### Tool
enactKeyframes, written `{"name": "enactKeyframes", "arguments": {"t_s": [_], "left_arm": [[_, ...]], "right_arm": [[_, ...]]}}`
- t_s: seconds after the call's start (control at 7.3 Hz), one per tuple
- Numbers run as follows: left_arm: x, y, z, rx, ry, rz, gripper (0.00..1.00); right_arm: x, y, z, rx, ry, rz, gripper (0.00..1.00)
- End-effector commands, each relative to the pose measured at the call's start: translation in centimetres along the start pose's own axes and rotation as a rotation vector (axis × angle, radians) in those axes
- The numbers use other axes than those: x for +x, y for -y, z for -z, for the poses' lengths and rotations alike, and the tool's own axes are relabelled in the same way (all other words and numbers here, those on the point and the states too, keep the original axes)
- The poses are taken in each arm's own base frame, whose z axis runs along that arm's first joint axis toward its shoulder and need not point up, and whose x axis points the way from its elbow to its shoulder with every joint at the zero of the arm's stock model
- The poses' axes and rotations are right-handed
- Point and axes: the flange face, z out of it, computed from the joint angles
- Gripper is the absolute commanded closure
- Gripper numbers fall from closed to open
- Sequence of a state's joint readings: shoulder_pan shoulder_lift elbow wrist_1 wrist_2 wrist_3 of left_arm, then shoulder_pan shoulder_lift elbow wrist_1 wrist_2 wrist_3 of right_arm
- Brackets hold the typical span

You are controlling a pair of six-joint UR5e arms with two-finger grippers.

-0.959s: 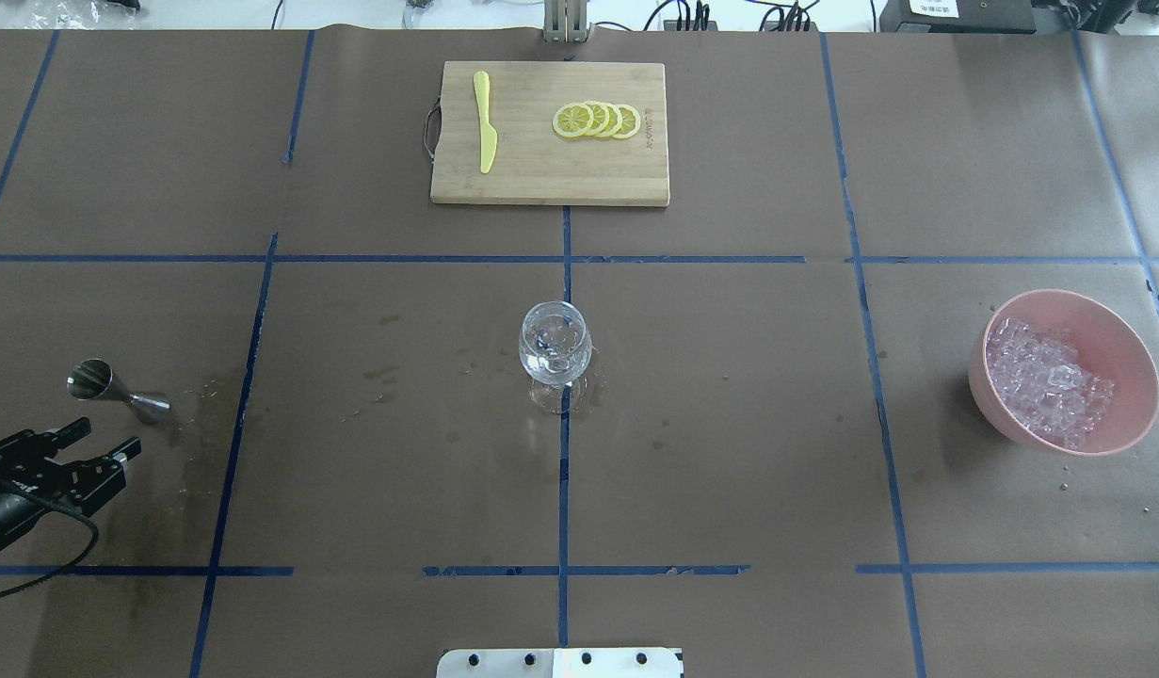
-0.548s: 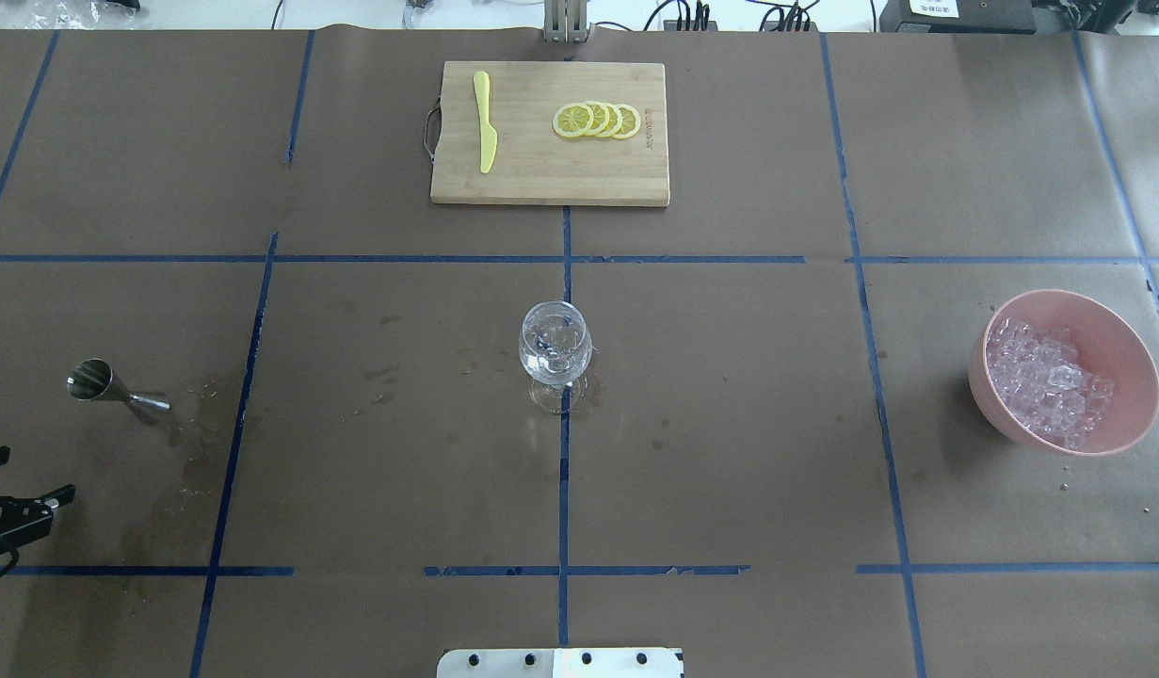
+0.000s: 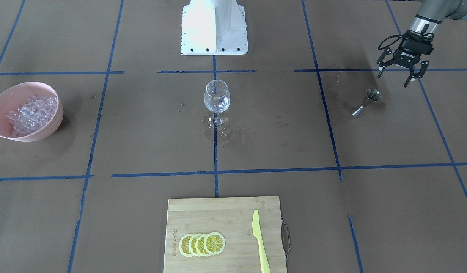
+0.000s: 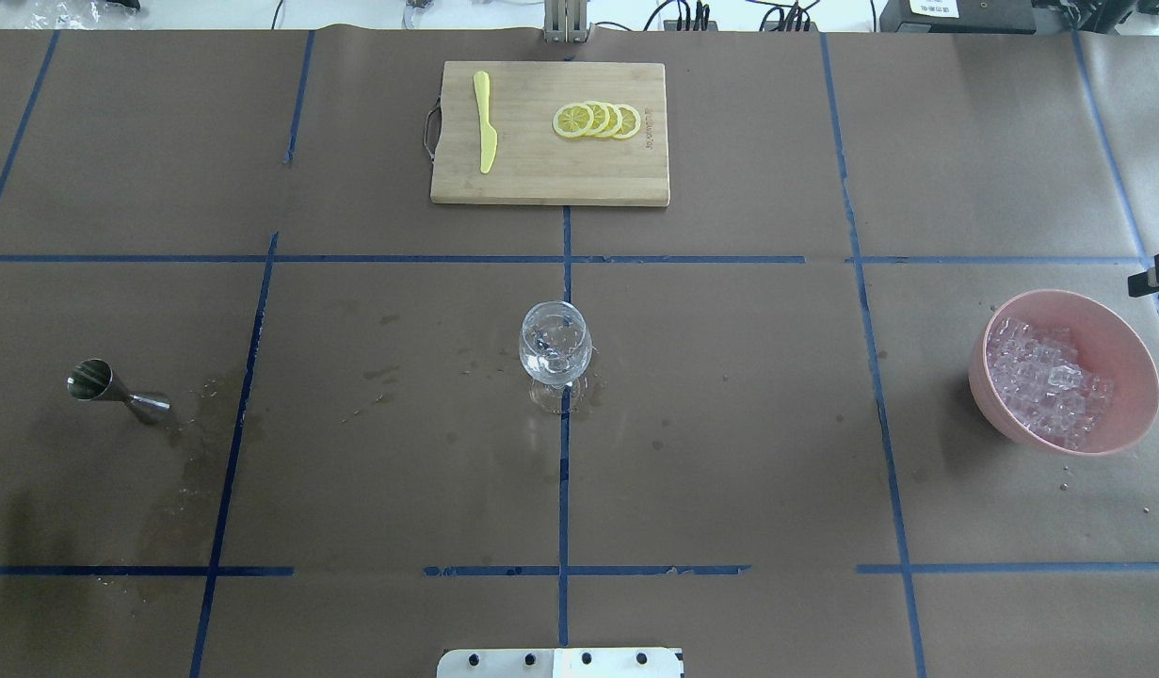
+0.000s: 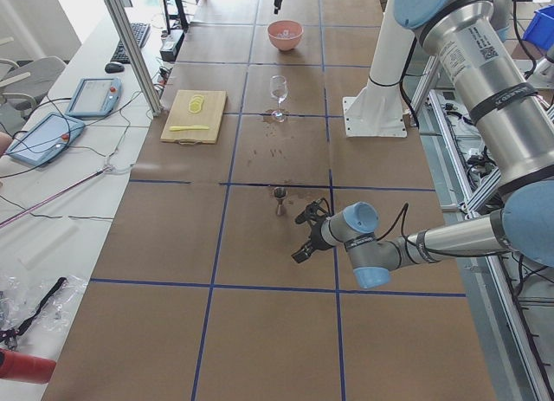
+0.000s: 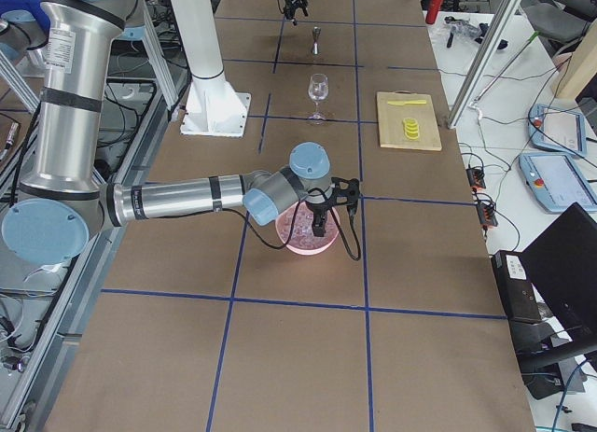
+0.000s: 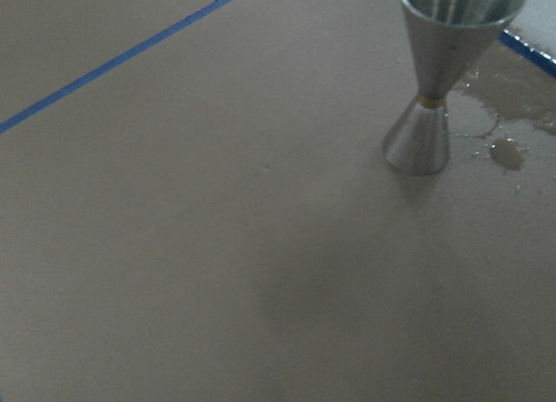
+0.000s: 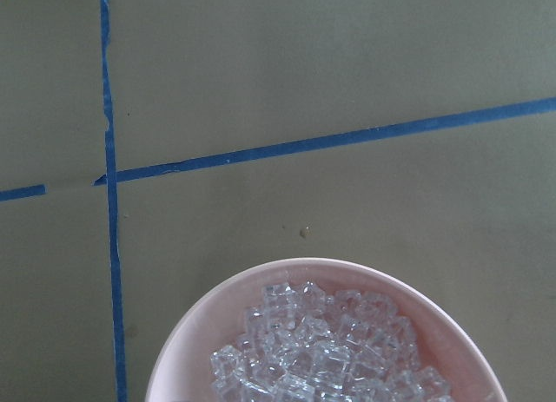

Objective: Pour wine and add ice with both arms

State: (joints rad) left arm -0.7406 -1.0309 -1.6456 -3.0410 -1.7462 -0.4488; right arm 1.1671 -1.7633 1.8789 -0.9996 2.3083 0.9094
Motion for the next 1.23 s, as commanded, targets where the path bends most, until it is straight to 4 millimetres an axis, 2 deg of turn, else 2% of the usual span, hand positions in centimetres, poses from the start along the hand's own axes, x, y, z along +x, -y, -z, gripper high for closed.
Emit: {"name": "enactKeyframes", "arguments": {"t_s": [0.0,0.14,0.27,0.55,0.69,0.82,0.96,1.1], "left_arm": [[-6.0,2.7,1.3,-0.062,-0.009,0.160,0.00],[-7.1,3.9,1.4,-0.090,-0.035,0.214,0.00],[-8.0,6.0,1.0,-0.125,-0.080,0.271,0.00],[-9.8,11.6,2.0,-0.184,-0.173,0.412,0.00],[-9.7,14.5,2.1,-0.204,-0.169,0.436,0.00],[-9.8,15.0,2.3,-0.202,-0.166,0.440,0.00],[-9.5,15.5,2.7,-0.193,-0.166,0.435,0.00],[-9.3,15.8,2.9,-0.188,-0.167,0.431,0.00]], "right_arm": [[-2.3,-2.3,-4.1,-0.010,-0.056,-0.037,0.00],[-2.4,-3.1,-5.1,-0.028,-0.066,-0.079,0.00],[-2.1,-3.9,-6.1,-0.047,-0.087,-0.078,0.00],[-0.8,-4.4,-7.6,-0.064,-0.125,-0.088,0.00],[-0.3,-4.8,-7.9,-0.072,-0.133,-0.090,0.00],[-0.4,-4.9,-8.1,-0.078,-0.135,-0.089,0.06],[0.0,-5.1,-8.2,-0.081,-0.143,-0.093,0.34],[0.7,-5.4,-8.1,-0.084,-0.151,-0.100,0.91]]}}
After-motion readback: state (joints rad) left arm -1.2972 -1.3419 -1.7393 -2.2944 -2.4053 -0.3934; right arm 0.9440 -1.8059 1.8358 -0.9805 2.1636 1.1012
